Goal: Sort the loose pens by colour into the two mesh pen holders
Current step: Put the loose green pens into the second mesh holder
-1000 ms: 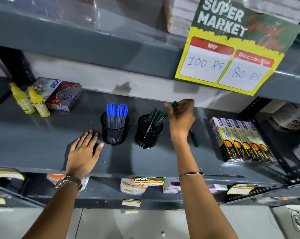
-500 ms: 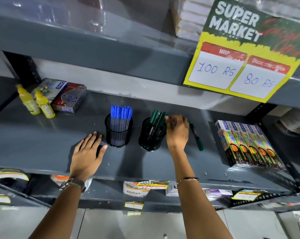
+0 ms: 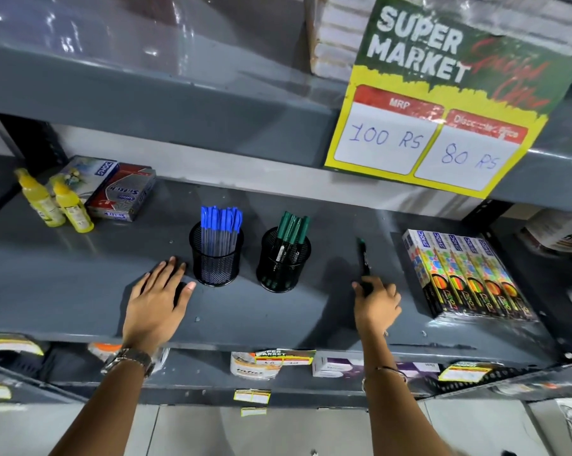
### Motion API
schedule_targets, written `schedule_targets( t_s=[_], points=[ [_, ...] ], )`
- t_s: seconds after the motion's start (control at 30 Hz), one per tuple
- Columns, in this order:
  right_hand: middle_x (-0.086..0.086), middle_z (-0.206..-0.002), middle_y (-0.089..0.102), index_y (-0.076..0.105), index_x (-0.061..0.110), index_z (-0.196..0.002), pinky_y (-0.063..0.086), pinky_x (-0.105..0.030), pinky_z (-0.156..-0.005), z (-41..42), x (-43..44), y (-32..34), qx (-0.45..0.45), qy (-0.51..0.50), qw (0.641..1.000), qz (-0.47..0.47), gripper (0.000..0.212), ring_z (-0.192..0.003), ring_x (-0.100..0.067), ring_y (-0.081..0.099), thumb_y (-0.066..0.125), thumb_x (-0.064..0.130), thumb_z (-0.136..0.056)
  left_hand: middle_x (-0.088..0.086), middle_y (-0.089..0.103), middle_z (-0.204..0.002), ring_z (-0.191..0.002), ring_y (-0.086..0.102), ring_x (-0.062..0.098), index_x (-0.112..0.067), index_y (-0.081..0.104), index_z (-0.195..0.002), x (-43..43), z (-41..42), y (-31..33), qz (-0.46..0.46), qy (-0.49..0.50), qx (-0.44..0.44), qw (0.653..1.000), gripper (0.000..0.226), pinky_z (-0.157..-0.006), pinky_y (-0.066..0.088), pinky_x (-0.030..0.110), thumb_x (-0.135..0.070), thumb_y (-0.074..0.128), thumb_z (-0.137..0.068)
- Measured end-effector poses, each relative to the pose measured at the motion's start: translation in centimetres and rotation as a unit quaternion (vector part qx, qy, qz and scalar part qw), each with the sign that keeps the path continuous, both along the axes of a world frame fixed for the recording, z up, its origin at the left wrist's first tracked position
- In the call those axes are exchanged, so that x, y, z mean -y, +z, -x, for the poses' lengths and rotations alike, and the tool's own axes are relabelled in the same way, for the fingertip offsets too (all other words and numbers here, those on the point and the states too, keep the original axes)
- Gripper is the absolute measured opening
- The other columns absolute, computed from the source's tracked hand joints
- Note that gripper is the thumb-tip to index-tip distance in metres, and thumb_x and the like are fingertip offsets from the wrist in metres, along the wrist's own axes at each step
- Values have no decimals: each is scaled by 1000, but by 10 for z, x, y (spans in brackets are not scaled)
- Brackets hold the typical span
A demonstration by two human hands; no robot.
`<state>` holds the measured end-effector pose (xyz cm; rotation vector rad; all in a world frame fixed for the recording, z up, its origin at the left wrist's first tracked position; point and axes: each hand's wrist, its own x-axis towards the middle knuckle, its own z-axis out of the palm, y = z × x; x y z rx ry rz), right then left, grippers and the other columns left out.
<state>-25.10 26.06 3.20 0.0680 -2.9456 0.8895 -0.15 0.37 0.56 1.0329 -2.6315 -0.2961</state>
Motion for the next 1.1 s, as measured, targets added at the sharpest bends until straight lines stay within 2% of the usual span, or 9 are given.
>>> schedule_targets(
  t_s=[0.13, 0.2, 0.3, 0.37, 0.53, 0.7, 0.83, 1.0, 1.1],
  points=[
    [-22, -102, 57, 68, 12, -95, 39, -43, -83, -8, 4, -2, -38, -8, 997, 67, 13, -95, -42, 52, 59, 8, -87, 10, 46, -141, -132, 38, 25, -11, 50, -132, 1, 0, -1, -3, 0, 0, 1000, 64, -108, 20, 37, -51, 21, -91],
    [-21, -99, 59, 69, 11, -93, 43, -35, -76, -10, 7, 2, -75, 1, 987, 144, 13, -88, -36, 57, 60, 4, -85, 10, 47, -140, -131, 39, 26, -10, 51, -131, 1, 0, -1, -2, -1, 0, 1000, 64, -108, 21, 38, -51, 22, -91],
    [-16, -91, 63, 65, 14, -93, 41, -10, -60, -8, 15, 24, -97, -14, 939, 330, 12, -66, -3, 58, 66, 6, -83, 11, 47, -140, -131, 40, 26, -10, 51, -131, 1, 0, 0, 0, -2, 0, 1000, 63, -108, 21, 38, -50, 23, -91],
    [-7, -80, 60, 58, 17, -92, 42, -5, -60, -3, 23, 46, -112, -34, 899, 423, 18, -61, 10, 54, 68, 7, -82, 10, 47, -141, -131, 39, 25, -10, 51, -131, 0, 0, 0, 1, -1, 0, 1000, 63, -108, 20, 37, -50, 23, -91],
    [9, -75, 56, 53, 14, -97, 42, -7, -62, 0, 42, 107, -184, -8, 845, 503, 21, -63, 11, 53, 68, 10, -83, 10, 47, -140, -131, 39, 25, -11, 51, -131, 0, 0, -1, 0, -1, 2, 1000, 63, -108, 20, 37, -50, 23, -91],
    [12, -74, 57, 56, 2, -101, 41, -8, -60, -9, 69, 136, -187, 70, 825, 529, 24, -60, 8, 53, 69, 9, -82, 10, 47, -140, -131, 39, 25, -11, 51, -131, 1, 1, 0, 2, 2, 0, 1000, 62, -107, 21, 37, -50, 24, -91],
    [12, -70, 58, 54, 15, -83, 41, -8, -56, -19, 86, 125, -138, 167, 861, 461, 16, -57, 9, 53, 70, 10, -82, 9, 48, -140, -131, 39, 24, -12, 52, -131, 0, 0, -1, 0, 2, -1, 1000, 62, -107, 22, 37, -50, 23, -91],
    [7, -70, 61, 54, 19, -82, 43, -6, -55, -23, 97, 93, -89, 241, 916, 308, 18, -58, 2, 56, 71, 18, -82, 10, 49, -139, -130, 40, 25, -11, 52, -130, 0, 0, 0, -2, 1, 2, 1000, 63, -106, 22, 37, -51, 23, -91],
    [-6, -90, 66, 59, 18, -89, 51, -22, -65, -25, 97, 81, -82, 232, 935, 257, 8, -68, -11, 59, 66, 20, -86, 10, 50, -138, -129, 42, 25, -11, 53, -129, 1, -1, 0, 2, -2, 5, 1000, 65, -105, 23, 37, -53, 19, -92]
  ],
)
